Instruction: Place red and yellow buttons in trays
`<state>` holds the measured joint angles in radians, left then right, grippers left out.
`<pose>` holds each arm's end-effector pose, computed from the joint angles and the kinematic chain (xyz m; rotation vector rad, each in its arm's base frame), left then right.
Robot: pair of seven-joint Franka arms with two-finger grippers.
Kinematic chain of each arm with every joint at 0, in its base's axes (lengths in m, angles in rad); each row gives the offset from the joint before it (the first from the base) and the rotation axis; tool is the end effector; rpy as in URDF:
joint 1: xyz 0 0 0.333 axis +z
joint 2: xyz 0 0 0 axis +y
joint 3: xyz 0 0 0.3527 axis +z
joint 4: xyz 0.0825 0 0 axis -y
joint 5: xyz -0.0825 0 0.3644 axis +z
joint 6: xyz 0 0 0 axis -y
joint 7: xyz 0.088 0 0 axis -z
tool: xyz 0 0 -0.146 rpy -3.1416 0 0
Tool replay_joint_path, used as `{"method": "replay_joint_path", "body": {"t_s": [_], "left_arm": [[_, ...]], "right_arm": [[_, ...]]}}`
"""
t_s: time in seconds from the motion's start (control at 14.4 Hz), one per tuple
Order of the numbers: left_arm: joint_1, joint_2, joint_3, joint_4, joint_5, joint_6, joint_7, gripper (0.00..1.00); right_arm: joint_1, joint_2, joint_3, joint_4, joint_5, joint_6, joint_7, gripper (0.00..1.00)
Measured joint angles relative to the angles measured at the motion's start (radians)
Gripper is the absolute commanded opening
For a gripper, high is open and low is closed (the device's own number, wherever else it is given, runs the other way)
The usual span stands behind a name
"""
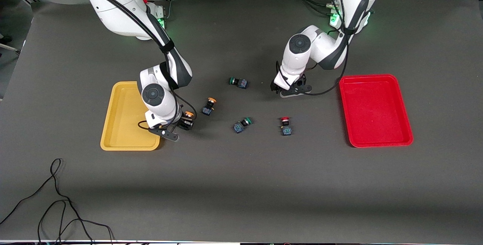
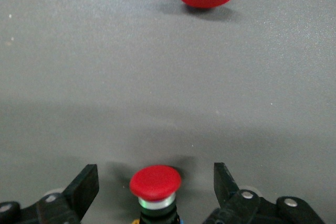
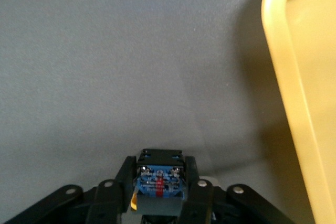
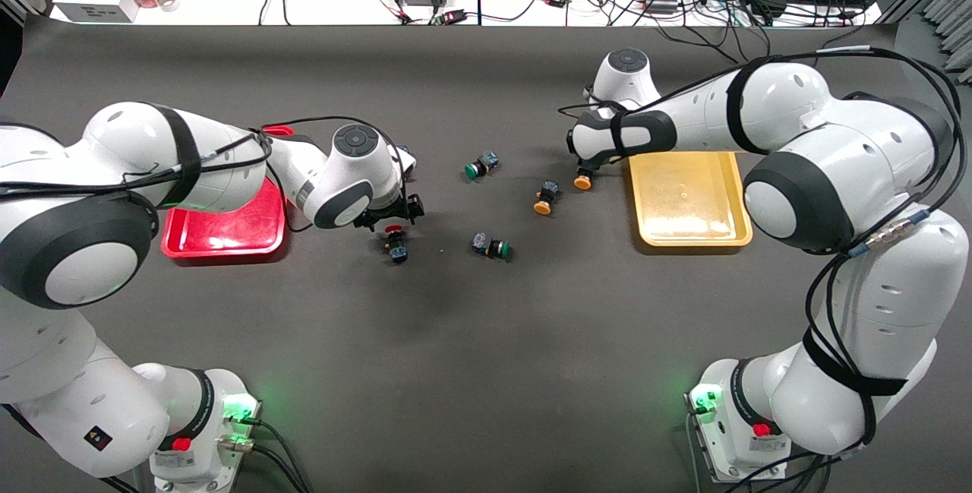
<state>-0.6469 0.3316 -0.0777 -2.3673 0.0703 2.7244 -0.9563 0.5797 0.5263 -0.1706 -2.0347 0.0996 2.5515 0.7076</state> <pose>0.3841 -0.3435 0.2025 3.1123 0.2689 0.0332 0.5540 0.2431 0.1945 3.0664 -0.5559 0.0257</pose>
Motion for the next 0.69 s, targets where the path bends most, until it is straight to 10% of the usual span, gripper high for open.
{"method": "replay_joint_path", "body": {"t_s": [0.21,0.69], "left_arm": [[0.002,0.0,0.002,0.001,0.001,-0.001,0.022,0.09],[0.033,-0.047,0.003,0.099,0.001,-0.181,0.04,0.08]], "right_arm": [[-0.002,-0.031,-0.013,0.024,0.0,-0.054,0.0,0.14],[-0.156,-0.285,-0.028,0.073,0.0,-0.432,-0.15,0.14]]}}
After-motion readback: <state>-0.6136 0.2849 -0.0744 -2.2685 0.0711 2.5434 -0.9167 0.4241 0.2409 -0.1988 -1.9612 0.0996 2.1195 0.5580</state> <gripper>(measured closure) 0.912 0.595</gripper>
